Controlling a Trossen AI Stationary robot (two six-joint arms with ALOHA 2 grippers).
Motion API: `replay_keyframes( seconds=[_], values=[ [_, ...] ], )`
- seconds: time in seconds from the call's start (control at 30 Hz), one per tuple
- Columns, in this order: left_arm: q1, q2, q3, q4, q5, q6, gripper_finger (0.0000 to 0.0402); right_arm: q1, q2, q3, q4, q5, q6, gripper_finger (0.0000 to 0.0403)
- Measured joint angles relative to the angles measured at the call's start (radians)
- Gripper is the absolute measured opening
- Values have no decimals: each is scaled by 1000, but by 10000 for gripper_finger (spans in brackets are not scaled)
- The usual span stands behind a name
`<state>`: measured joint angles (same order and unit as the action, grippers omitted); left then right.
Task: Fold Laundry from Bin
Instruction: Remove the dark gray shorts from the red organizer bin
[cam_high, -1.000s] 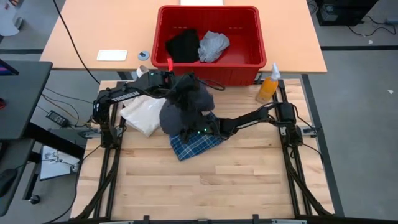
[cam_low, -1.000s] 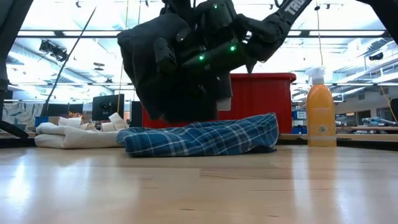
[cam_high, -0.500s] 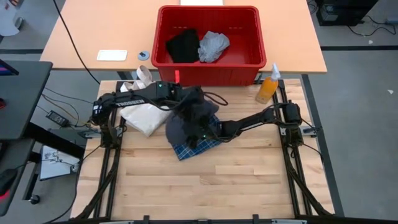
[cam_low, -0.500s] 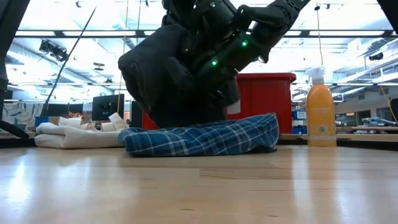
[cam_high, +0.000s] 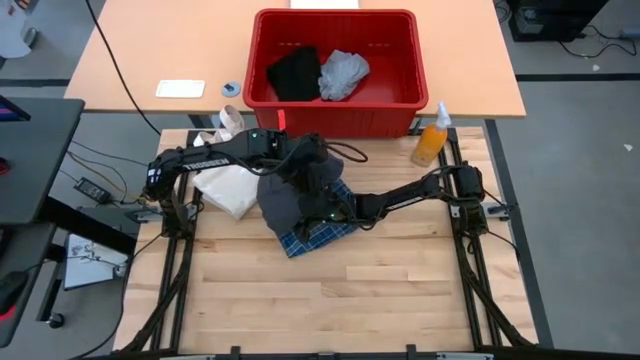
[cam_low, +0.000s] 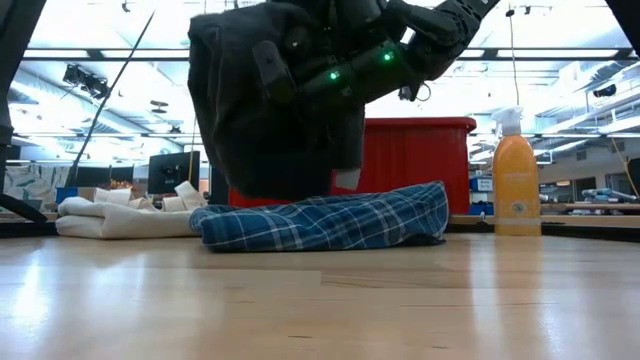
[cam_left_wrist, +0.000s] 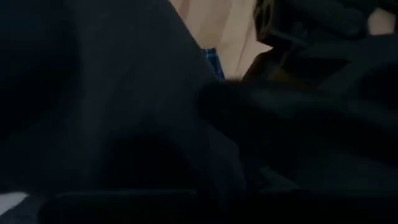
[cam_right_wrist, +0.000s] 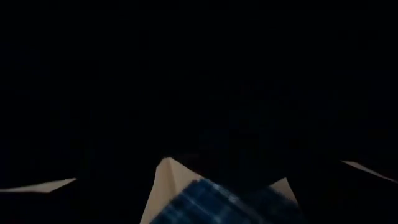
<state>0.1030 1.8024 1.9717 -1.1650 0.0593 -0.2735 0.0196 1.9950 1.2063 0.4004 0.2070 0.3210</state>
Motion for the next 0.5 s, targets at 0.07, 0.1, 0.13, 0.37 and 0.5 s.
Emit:
replay_keyframes(
  seconds=[0.07,0.1,0.13,0.37,0.5],
  values=[
    [-1,3,-1,-14,-3,-1,34,0,-1,2,-55,-5,28,346],
    [-5,8,-1,-20,-8,0,34,0,-2,2,-74,-8,32,346],
    [-10,13,-1,-21,-12,2,34,0,-1,2,-81,-16,32,346],
    [-16,16,0,33,-13,-14,34,0,-1,1,83,-99,60,346],
    [-24,17,0,36,-8,-22,34,21,-1,1,101,-92,84,346]
  ],
)
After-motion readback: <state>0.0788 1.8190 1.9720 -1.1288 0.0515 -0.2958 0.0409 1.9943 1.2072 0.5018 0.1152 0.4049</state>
